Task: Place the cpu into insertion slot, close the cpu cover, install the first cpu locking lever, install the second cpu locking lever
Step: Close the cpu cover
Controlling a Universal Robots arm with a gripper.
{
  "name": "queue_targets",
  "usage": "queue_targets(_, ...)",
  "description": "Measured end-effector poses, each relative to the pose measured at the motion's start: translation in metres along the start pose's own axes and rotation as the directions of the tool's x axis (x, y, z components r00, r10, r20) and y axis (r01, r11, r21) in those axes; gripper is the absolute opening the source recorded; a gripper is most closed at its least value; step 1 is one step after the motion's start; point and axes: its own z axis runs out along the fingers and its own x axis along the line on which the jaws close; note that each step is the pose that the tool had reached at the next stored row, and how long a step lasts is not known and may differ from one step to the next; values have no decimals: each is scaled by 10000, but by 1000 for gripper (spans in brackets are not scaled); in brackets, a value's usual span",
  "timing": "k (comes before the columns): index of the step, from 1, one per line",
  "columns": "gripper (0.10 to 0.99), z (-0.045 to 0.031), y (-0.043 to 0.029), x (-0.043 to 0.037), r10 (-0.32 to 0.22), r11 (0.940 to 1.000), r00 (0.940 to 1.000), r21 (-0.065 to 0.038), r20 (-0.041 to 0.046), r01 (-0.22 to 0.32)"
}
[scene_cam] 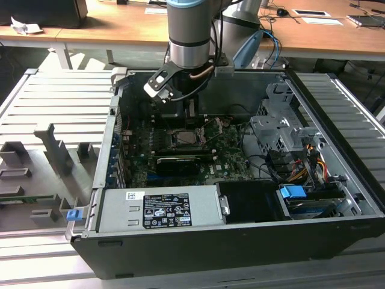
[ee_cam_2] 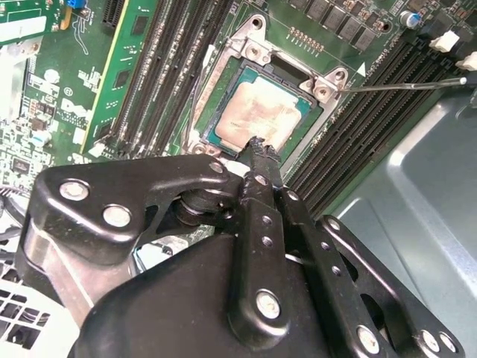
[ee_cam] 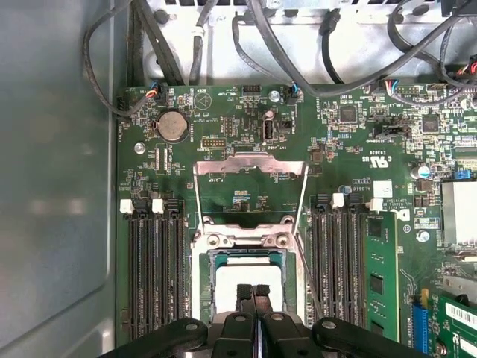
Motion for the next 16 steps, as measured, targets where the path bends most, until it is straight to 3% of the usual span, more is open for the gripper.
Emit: queue_targets(16, 106, -115, 8, 9, -5, 10000, 10000, -1, 61, 5)
